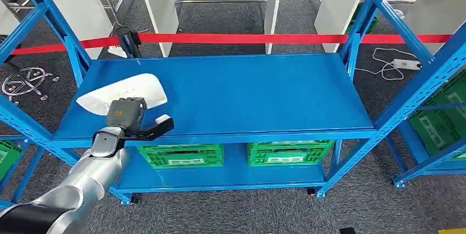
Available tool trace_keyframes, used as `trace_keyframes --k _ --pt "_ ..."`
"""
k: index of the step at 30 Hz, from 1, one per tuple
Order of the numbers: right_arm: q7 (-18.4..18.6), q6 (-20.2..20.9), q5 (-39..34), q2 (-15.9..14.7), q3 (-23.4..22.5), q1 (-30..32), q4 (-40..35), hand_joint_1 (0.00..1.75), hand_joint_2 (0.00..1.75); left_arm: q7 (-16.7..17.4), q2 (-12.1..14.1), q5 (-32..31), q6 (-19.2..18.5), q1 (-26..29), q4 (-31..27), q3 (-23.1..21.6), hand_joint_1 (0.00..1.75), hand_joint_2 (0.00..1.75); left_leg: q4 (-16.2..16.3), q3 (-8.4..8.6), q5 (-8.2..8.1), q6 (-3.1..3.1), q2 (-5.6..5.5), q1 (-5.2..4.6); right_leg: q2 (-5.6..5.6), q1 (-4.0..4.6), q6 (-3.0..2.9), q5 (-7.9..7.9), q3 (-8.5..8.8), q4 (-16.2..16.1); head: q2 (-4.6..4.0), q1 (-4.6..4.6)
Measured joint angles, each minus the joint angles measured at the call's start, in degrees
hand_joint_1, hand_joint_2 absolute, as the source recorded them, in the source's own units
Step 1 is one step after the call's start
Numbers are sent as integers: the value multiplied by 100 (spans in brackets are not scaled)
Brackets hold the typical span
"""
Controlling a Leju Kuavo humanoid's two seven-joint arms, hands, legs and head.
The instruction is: Take the parts from the cabinet and place them on the table.
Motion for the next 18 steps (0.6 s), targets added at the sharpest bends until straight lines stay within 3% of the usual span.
trace_keyframes --k 7,8,9,14,18 --pt "0 0 22 2 -2 1 0 0 0 -110 0 2 186 9 0 9 175 175 0 0 0 0 0 0 0 0 0 0 0 0 0 0" --pt "0 0 35 2 -2 1 0 0 0 -140 0 4 247 14 0 9 147 175 0 0 0 0 0 0 0 0 0 0 0 0 0 0" --pt "0 0 39 2 -2 1 0 0 0 -173 0 9 316 21 -2 13 0 175 0 0 0 0 0 0 0 0 0 0 0 0 0 0" --pt "0 -15 59 4 -11 1 0 0 0 -471 -17 145 914 33 -22 87 0 175 0 0 0 0 0 0 0 0 0 0 -1 0 0 0" --pt "-20 -31 96 4 -15 1 0 0 0 -897 -37 362 984 22 -57 199 0 175 0 0 0 0 0 0 0 0 0 0 -1 0 0 0"
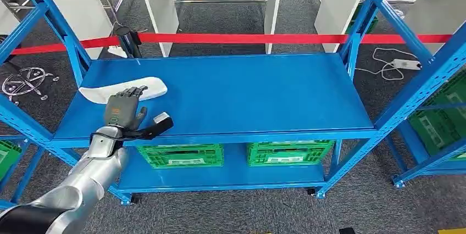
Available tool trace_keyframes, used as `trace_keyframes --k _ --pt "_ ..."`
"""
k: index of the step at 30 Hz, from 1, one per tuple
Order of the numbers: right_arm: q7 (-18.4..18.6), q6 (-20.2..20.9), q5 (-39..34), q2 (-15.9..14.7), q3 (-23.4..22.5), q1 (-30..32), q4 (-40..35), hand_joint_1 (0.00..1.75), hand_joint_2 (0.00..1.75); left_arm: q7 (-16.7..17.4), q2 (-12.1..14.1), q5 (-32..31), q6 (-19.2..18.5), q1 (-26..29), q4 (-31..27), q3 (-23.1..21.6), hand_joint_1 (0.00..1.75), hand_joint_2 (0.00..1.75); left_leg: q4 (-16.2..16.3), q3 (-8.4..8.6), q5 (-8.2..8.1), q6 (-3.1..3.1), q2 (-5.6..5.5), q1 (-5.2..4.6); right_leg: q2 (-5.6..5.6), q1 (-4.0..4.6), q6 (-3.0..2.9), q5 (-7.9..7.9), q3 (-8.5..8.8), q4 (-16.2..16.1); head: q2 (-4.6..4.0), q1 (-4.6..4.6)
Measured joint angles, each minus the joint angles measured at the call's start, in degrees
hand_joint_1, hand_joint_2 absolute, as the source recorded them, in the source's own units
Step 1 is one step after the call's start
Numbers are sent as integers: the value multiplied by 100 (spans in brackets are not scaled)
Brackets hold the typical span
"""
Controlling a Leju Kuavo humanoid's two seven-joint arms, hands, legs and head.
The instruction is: Take the parts from the cabinet and place them on the table.
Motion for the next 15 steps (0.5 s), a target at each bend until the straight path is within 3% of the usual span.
trace_keyframes --k 2,7,10,13,14,15 --pt "-7 0 11 0 0 -1 0 0 0 -259 -9 143 -81 -30 -20 70 0 175 0 0 0 0 0 0 0 0 0 0 0 0 0 0" --pt "-7 0 26 0 0 -1 0 0 0 -487 -20 270 -169 -86 -57 167 0 175 0 0 0 0 0 0 0 0 0 0 0 0 0 0" --pt "-20 2 40 0 0 -1 0 0 0 -1071 -44 552 -414 -108 -66 271 0 175 0 0 0 0 0 0 0 1 0 0 0 0 0 0" --pt "-24 2 40 0 0 -3 0 0 0 -1008 -59 458 -546 -159 -77 293 0 175 0 0 0 0 -1 0 0 0 0 0 0 0 0 0" --pt "-24 2 37 0 -2 -3 0 0 0 -879 -64 368 -648 -182 -74 291 0 0 0 0 0 0 0 0 0 0 0 0 0 0 0 0" --pt "-24 2 37 0 -4 -3 0 0 0 -735 -68 282 -746 -198 -68 289 0 0 0 0 0 0 0 0 0 0 0 0 0 0 0 0"
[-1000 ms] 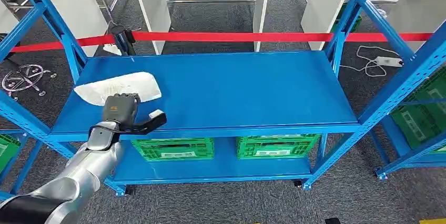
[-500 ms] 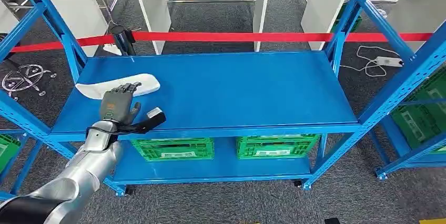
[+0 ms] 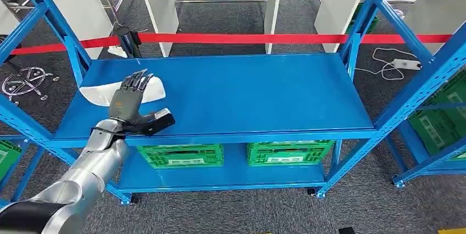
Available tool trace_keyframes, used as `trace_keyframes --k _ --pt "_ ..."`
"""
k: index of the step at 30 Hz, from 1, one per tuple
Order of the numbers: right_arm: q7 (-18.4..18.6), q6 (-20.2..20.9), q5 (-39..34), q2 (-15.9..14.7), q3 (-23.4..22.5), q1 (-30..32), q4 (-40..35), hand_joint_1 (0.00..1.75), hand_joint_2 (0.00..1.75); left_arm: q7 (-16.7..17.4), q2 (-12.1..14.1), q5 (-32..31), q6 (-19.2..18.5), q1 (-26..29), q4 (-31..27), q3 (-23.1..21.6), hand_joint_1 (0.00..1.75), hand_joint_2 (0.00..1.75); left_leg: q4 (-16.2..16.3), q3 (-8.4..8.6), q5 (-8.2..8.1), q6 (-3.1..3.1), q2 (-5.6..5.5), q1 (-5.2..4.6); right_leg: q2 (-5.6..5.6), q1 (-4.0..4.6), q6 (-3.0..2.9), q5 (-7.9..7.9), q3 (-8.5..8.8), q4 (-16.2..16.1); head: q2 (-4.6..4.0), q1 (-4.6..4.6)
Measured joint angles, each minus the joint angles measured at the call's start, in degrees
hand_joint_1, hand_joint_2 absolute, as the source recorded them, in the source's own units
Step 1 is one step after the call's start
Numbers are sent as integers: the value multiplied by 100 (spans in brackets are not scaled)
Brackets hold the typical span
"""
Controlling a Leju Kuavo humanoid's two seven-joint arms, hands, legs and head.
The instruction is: Take the parts from the cabinet and place them on the table.
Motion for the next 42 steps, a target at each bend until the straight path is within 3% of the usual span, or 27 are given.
trace_keyframes --k 10,14,19,20,21,22,23,26,27,28,29,31,32,33,34,35,37,38,40,42 --pt "39 15 -4 0 -28 -1 0 0 0 1512 -63 -660 -537 -6 107 -94 0 0 0 -1 0 0 0 0 0 1 0 0 -1 0 0 0" --pt "52 33 -4 0 -48 0 0 0 0 1818 -66 -894 -752 -29 118 -210 0 0 0 -1 0 0 0 0 0 0 0 0 0 0 0 0" --pt "52 37 -4 0 -83 1 0 0 0 1940 -63 -944 -876 -41 120 -249 0 0 1 -2 0 0 0 -1 0 -1 1 1 0 0 0 0" --pt "50 44 -2 6 -83 5 0 0 0 1947 -55 -944 -891 -42 120 -249 0 0 -3 -61 -16 68 5 -45 -9 -16 50 125 37 50 0 2" --pt "44 50 0 15 -85 22 0 0 0 1947 -44 -944 -924 -43 122 -249 0 0 -53 -14 10 142 7 -27 -9 -12 95 172 29 77 0 -5" --pt "42 48 2 13 -87 27 0 0 0 1947 -48 -942 -928 -45 122 -251 0 0 -169 138 52 148 21 36 -9 -18 97 128 -34 111 0 -4" --pt "37 46 2 15 -90 17 0 0 0 1945 -61 -942 -928 -72 122 -254 0 0 -211 152 74 170 14 45 -2 -13 81 32 -98 236 0 7" --pt "35 44 15 15 -92 10 0 0 0 1975 -44 -942 -926 -87 129 -264 0 0 -213 120 67 187 28 52 0 -35 89 -565 -641 1365 0 17" --pt "35 44 22 18 -94 29 0 0 0 1984 -42 -942 -922 -68 133 -267 0 0 -211 117 62 166 26 63 -3 -55 111 -649 -766 1634 0 22" --pt "35 46 30 17 -94 42 0 0 0 1993 -39 -944 -915 -44 138 -269 0 0 -208 123 52 128 22 84 -5 -89 137 -603 -762 1628 0 22" --pt "35 46 39 17 -94 42 0 0 0 1997 -39 -946 -907 -29 140 -271 0 0 -191 128 33 75 16 116 -8 -128 168 -467 -642 1390 0 22" --pt "37 46 42 15 -94 37 0 0 0 1997 -33 -950 -882 -31 138 -273 0 0 -73 127 -53 -67 8 218 -26 -229 304 -11 -110 408 0 22" --pt "39 50 46 22 -94 32 2 0 0 1997 -28 -953 -872 -35 135 -278 0 0 -14 113 -108 -161 10 219 19 -208 389 -195 -31 260 0 31" --pt "35 61 48 64 -96 22 13 0 0 2001 -2 -953 -867 -34 133 -278 0 0 76 78 -167 -219 17 217 8 -188 220 -526 -70 246 0 94" --pt "52 72 48 48 -96 22 15 0 0 1999 2 -953 -861 -31 118 -278 0 0 56 24 -225 -252 17 182 -20 -182 127 -433 -36 298 0 61" --pt "55 63 48 48 -101 55 15 0 0 1999 2 -953 -848 -22 120 -278 0 0 75 133 -246 -291 11 199 -5 -187 47 -429 -15 325 0 48" --pt "52 63 48 50 -103 51 17 0 0 1997 2 -950 -799 -22 105 -278 0 0 40 199 -277 -363 9 225 4 -179 -51 -447 86 350 0 35" --pt "50 61 50 50 -103 46 17 0 0 1976 7 -913 -786 -31 101 -278 0 0 195 156 -272 -365 21 227 2 -170 -82 -452 133 348 0 20" --pt "48 63 55 50 -105 35 17 0 0 1787 17 -767 -808 -49 103 -276 0 0 980 -345 -422 -368 20 200 16 -145 -140 -500 196 332 0 2" --pt "55 61 55 50 -107 39 17 0 0 1776 44 -767 -843 -13 114 -275 0 0 1669 -907 -765 -348 20 184 30 -103 -191 -576 252 325 0 -2"
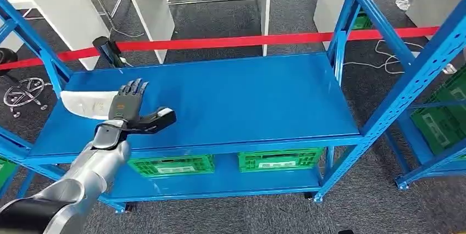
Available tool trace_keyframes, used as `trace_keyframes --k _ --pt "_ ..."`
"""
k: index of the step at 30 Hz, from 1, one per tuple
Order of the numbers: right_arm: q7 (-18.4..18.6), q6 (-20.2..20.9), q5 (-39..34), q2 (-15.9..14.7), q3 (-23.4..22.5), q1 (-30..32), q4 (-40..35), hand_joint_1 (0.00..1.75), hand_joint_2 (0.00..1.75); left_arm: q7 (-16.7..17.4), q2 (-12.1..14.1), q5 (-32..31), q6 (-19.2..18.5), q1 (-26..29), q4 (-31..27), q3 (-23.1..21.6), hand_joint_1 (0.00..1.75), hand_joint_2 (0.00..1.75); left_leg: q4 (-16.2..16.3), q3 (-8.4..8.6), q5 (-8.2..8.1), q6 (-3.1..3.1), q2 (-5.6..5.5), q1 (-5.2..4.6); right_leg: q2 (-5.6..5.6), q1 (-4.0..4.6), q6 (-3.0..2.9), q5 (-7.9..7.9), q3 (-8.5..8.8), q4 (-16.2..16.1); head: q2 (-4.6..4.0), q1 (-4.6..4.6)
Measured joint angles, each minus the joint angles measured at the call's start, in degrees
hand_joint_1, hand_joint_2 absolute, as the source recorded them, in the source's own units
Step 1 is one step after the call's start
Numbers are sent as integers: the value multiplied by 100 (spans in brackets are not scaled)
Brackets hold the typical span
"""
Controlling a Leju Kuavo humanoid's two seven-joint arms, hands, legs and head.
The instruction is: Take the parts from the cabinet and place them on the table.
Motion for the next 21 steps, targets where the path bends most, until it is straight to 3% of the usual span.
trace_keyframes --k 1,2,3,4,5,6,7,8,10,11,18,20,21 --pt "9 2 0 0 -2 6 0 0 0 15 15 -32 -41 9 4 -2 0 0 56 -139 5 31 0 -13 11 26 -24 -38 38 0 0 2" --pt "9 7 2 0 -4 9 0 0 0 13 35 -59 -90 9 4 -2 0 0 -114 -161 193 89 -1 -38 20 54 -34 -76 91 -2 0 2" --pt "9 7 9 0 -4 8 0 0 0 9 68 -77 -122 3 4 0 0 0 -462 -81 518 164 -4 -78 32 78 -38 -114 147 -7 0 2" --pt "9 7 11 0 -4 5 0 0 0 -22 98 -96 -170 -14 2 -2 0 0 -996 80 950 268 -10 -141 39 103 -39 -148 210 -19 0 2" --pt "9 9 15 9 -4 7 0 0 0 -29 122 -105 -205 -30 0 -2 0 0 -1458 211 1276 377 -12 -219 42 109 -38 -175 254 -37 0 4" --pt "9 15 17 61 -4 10 13 0 0 -33 146 -114 -227 -31 4 0 0 0 -1432 205 1161 423 -28 -233 45 116 -16 -182 283 -64 0 37" --pt "9 24 28 37 -7 -1 13 0 0 -61 168 -131 -280 -50 4 0 0 0 -1522 273 1081 480 -40 -250 65 79 25 -182 282 -109 0 11" --pt "7 26 39 37 -9 4 13 0 0 -94 186 -140 -295 -64 -4 -2 0 0 -1562 310 1205 490 -31 -260 62 64 54 -195 298 -126 0 6" --pt "-9 26 50 37 -9 -13 13 0 0 -210 254 -114 -358 -101 -15 -2 0 0 -1705 425 1247 491 -32 -248 65 95 133 -208 415 -246 0 2" --pt "-11 26 52 35 -9 -11 11 0 0 -235 256 -107 -367 -98 -28 -2 0 0 -1759 468 1270 479 -25 -201 61 107 134 -230 414 -235 0 4" --pt "-11 28 52 33 -9 -11 13 0 0 -247 256 -107 -376 -97 -33 0 0 0 -1799 493 1287 459 -17 -162 53 85 128 -248 407 -209 0 4" --pt "-35 31 68 26 -9 -44 13 0 0 -454 280 39 -659 -178 -31 26 0 0 -1887 592 1278 479 -5 -175 3 98 177 -616 -7 591 0 28" --pt "-33 31 70 -7 -9 -29 13 0 0 -553 317 105 -820 -147 -20 63 0 0 -1861 591 1230 485 -7 -176 -6 89 234 -812 -572 1440 0 26"
